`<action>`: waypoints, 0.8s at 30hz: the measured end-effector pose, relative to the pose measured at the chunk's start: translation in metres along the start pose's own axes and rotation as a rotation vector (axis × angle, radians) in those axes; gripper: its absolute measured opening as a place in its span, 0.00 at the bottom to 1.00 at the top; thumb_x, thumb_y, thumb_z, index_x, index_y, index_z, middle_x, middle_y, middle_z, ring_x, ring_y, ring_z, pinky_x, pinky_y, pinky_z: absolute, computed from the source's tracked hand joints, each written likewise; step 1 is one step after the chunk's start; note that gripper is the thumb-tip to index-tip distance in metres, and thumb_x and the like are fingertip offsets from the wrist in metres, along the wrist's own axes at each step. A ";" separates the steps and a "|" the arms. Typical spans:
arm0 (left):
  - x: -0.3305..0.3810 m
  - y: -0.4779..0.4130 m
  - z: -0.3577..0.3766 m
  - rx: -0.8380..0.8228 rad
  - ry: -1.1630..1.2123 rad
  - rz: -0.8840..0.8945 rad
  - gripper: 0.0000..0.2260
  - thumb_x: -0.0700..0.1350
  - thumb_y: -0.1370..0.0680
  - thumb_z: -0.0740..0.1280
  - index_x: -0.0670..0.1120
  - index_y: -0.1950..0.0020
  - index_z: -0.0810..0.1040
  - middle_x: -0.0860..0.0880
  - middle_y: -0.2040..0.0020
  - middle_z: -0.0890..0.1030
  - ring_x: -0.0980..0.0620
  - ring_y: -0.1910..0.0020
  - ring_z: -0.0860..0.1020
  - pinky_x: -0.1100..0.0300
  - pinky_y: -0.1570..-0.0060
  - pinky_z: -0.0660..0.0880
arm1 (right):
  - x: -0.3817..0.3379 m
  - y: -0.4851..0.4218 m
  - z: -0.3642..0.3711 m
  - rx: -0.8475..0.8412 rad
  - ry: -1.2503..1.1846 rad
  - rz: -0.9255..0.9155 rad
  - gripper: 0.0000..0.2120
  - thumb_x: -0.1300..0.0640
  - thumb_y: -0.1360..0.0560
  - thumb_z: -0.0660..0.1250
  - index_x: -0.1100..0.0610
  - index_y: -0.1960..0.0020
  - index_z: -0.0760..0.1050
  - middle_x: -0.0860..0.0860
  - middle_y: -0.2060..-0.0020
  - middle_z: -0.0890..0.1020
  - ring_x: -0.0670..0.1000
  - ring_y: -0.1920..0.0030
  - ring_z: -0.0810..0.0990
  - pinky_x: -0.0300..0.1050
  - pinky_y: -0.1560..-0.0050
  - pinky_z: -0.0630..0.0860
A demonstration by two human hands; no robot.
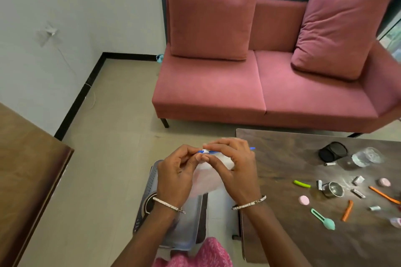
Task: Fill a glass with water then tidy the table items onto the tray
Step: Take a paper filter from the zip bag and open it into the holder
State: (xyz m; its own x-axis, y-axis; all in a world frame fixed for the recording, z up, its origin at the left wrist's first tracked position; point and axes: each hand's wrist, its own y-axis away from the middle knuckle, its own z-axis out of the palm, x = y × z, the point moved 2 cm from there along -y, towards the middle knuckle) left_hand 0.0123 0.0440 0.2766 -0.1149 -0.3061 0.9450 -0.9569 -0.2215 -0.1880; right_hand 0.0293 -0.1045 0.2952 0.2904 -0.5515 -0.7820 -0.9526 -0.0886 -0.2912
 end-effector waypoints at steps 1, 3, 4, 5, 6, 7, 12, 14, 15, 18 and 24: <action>0.009 0.004 0.004 -0.012 -0.006 0.023 0.02 0.42 0.25 0.71 0.47 0.56 0.82 0.57 0.61 0.83 0.57 0.60 0.82 0.68 0.60 0.77 | 0.000 0.001 -0.010 0.009 -0.004 -0.011 0.08 0.46 0.28 0.72 0.47 0.52 0.85 0.40 0.54 0.84 0.46 0.45 0.77 0.56 0.42 0.72; 0.029 0.016 0.017 -0.044 -0.024 0.073 0.02 0.44 0.24 0.70 0.48 0.56 0.82 0.56 0.61 0.84 0.55 0.59 0.83 0.63 0.59 0.79 | 0.001 0.009 -0.035 0.035 -0.008 -0.035 0.06 0.47 0.29 0.72 0.46 0.55 0.85 0.39 0.58 0.85 0.46 0.45 0.79 0.60 0.42 0.71; 0.038 0.023 0.024 -0.054 -0.044 0.096 0.03 0.45 0.24 0.69 0.48 0.56 0.81 0.56 0.61 0.84 0.55 0.59 0.83 0.60 0.58 0.79 | 0.004 0.014 -0.049 0.048 -0.013 -0.051 0.05 0.47 0.29 0.73 0.45 0.56 0.85 0.39 0.59 0.85 0.46 0.46 0.79 0.61 0.42 0.71; 0.047 0.030 0.032 -0.055 -0.068 0.119 0.03 0.46 0.24 0.68 0.49 0.56 0.81 0.56 0.61 0.84 0.56 0.59 0.83 0.57 0.58 0.79 | 0.007 0.020 -0.063 0.066 -0.015 -0.070 0.04 0.47 0.29 0.73 0.45 0.57 0.85 0.39 0.60 0.85 0.46 0.48 0.80 0.61 0.44 0.71; 0.054 0.036 0.040 -0.054 -0.092 0.139 0.03 0.47 0.24 0.68 0.50 0.57 0.81 0.57 0.61 0.84 0.56 0.60 0.83 0.55 0.58 0.79 | 0.010 0.026 -0.074 0.085 -0.013 -0.092 0.04 0.47 0.29 0.72 0.46 0.58 0.85 0.40 0.61 0.84 0.46 0.49 0.80 0.60 0.45 0.72; 0.063 0.045 0.051 -0.051 -0.109 0.159 0.04 0.47 0.24 0.67 0.50 0.57 0.80 0.56 0.62 0.84 0.56 0.60 0.82 0.53 0.59 0.78 | 0.012 0.033 -0.088 0.104 -0.008 -0.116 0.04 0.47 0.28 0.71 0.46 0.58 0.84 0.40 0.62 0.83 0.45 0.51 0.79 0.59 0.46 0.71; 0.101 0.082 0.102 0.076 -0.058 0.153 0.04 0.46 0.24 0.66 0.51 0.58 0.77 0.56 0.63 0.82 0.55 0.62 0.80 0.52 0.60 0.77 | 0.039 0.067 -0.155 0.206 0.044 -0.151 0.06 0.59 0.27 0.70 0.49 0.59 0.76 0.40 0.60 0.79 0.41 0.54 0.76 0.53 0.44 0.69; 0.114 0.088 0.112 0.135 -0.031 0.166 0.04 0.45 0.24 0.66 0.52 0.58 0.77 0.56 0.62 0.82 0.56 0.62 0.80 0.56 0.60 0.77 | 0.060 0.077 -0.193 0.255 0.057 -0.118 0.07 0.59 0.27 0.70 0.49 0.58 0.75 0.40 0.60 0.79 0.43 0.54 0.77 0.58 0.46 0.71; 0.123 0.091 0.119 0.133 -0.032 0.191 0.05 0.44 0.23 0.66 0.52 0.58 0.77 0.56 0.63 0.82 0.57 0.62 0.80 0.61 0.61 0.76 | 0.070 0.083 -0.212 0.272 0.049 -0.108 0.06 0.58 0.27 0.70 0.49 0.58 0.75 0.40 0.59 0.79 0.45 0.54 0.78 0.60 0.47 0.72; 0.147 0.106 0.146 0.074 0.004 0.239 0.06 0.41 0.23 0.66 0.50 0.58 0.78 0.55 0.63 0.82 0.59 0.63 0.80 0.71 0.61 0.72 | 0.085 0.103 -0.255 0.307 0.012 -0.075 0.03 0.51 0.25 0.70 0.46 0.55 0.76 0.38 0.56 0.80 0.42 0.52 0.78 0.62 0.48 0.74; 0.182 0.135 0.206 -0.066 0.105 0.272 0.05 0.40 0.23 0.67 0.47 0.58 0.79 0.53 0.62 0.83 0.55 0.62 0.81 0.65 0.59 0.75 | 0.074 0.136 -0.303 0.263 -0.051 -0.103 0.14 0.43 0.24 0.68 0.42 0.39 0.77 0.33 0.42 0.79 0.42 0.38 0.77 0.59 0.41 0.76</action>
State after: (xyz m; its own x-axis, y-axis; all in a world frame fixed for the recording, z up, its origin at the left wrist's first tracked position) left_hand -0.0830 -0.2325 0.3679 -0.3934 -0.2483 0.8852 -0.9018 -0.0830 -0.4240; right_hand -0.1058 -0.4085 0.3645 0.3946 -0.5076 -0.7659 -0.8634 0.0803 -0.4980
